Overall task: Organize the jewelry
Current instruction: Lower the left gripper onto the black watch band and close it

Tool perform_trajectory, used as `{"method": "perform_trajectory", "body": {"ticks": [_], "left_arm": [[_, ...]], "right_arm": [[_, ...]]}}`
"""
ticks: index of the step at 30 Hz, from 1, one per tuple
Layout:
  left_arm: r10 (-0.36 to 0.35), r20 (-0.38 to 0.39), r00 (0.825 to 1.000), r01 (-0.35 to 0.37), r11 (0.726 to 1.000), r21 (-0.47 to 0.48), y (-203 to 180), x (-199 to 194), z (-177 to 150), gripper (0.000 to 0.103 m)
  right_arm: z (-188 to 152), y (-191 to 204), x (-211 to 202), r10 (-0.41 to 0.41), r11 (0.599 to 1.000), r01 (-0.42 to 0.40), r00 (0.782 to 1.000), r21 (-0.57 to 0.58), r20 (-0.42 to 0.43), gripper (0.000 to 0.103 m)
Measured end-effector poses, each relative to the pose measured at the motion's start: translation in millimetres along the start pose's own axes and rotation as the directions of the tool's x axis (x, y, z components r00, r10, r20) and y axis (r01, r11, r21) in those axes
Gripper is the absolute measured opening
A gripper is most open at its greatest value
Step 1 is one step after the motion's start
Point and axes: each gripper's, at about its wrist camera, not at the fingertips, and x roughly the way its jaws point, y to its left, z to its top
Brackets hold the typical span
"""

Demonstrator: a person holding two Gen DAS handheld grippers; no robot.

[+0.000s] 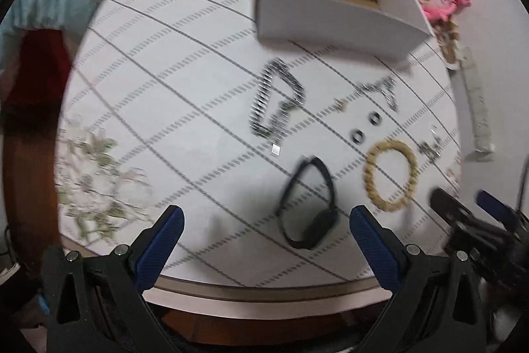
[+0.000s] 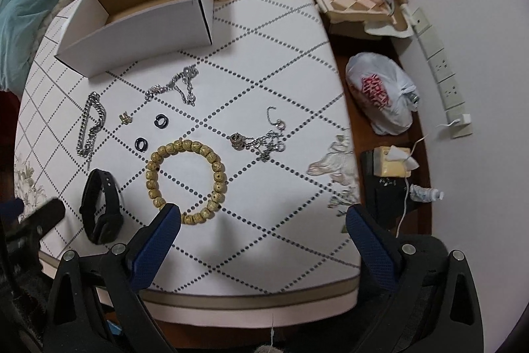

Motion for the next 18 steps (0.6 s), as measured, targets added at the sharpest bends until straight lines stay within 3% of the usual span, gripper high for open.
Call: {"method": "perform_trajectory", "body": {"ticks": [6,10,12,13,15,18], "left_arm": [[-0.021,-0.059,0.998,0.024,0.999,0.041,-16,26,-7,0.101],[-0.005,-0.043,0.999,0.008,0.998,0.059,-21,36,-8,0.095],[0.009,-0.035,0.999,-0.006,0.997,0.078,-23,41,-7,0.072],[0.013,-0.035,0.999,-0.010,0.996,0.085,-25,44,-6,0.068],[0.003,-0.033,0.999,0.000,0.996,0.088,-25,48,-6,0.054],[0.031,0.003,1.000,-0.032,0.995,0.093,-23,50,-2,0.048]], "right_arm": [[2,-4,17,0.023,1.000,-0.023,0.999,0.012,-0.030,0.099],[4,-7,23,0.046,0.999,-0.045,0.998,0.015,-0.039,0.096],[3,-7,25,0.061,0.998,-0.061,0.997,0.017,-0.042,0.093],[3,-7,26,0.070,0.997,-0.070,0.997,0.019,-0.040,0.087],[2,-7,29,0.084,0.996,-0.083,0.996,0.016,-0.038,0.085],[2,-5,32,0.091,0.996,-0.091,0.995,0.016,-0.034,0.081]]}}
